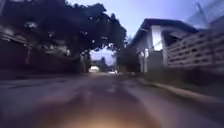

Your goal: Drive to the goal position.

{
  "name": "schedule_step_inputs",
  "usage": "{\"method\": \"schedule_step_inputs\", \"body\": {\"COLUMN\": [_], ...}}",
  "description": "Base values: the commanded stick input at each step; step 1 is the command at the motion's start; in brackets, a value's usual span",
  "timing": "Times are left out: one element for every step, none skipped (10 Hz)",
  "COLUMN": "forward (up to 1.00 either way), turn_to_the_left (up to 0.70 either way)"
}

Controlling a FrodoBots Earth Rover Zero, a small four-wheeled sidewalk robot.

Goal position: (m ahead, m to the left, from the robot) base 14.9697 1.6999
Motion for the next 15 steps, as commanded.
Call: {"method": "schedule_step_inputs", "body": {"forward": [0.70,0.70,0.70,0.70,0.70,0.70,0.70,0.70,0.70,0.70,0.70,0.70,0.70,0.70,0.70], "turn_to_the_left": [-0.35,-0.14,0.00,0.00,0.00,-0.03,-0.23,-0.35,-0.35,-0.35,-0.20,-0.08,0.00,0.00,0.00]}}
